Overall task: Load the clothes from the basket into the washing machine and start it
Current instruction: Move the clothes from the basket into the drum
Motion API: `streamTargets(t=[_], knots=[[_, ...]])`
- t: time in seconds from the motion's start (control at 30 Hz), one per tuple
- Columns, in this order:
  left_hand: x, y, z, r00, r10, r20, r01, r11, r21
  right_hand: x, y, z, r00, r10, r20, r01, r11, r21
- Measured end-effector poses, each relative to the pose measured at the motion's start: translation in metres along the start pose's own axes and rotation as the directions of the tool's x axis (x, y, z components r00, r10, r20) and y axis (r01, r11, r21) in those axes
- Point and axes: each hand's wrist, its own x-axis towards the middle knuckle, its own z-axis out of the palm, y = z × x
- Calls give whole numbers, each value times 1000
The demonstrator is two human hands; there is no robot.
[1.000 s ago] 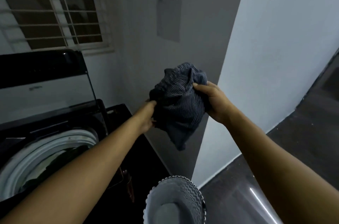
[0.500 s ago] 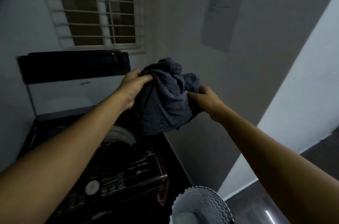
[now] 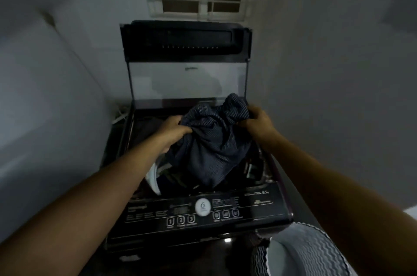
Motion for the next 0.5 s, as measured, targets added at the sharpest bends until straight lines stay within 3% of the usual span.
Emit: streamTargets(t=[0.2, 0.33, 0.43, 0.5], knots=[[24, -61, -23, 987, -157, -16, 158, 981, 116, 24, 48, 40, 991, 135, -5, -135, 984, -116], [36, -91, -22, 985, -172, 10, 171, 984, 55, 35, 74, 54, 983, 183, 11, -174, 950, -261], [41, -109, -17, 991, -128, -44, 132, 985, 115, 42, 79, 64, 995, 97, 31, -77, 915, -397], [43, -119, -13, 993, -82, -86, 101, 966, 238, 44, 81, 72, 987, -4, 163, 95, 826, -556]])
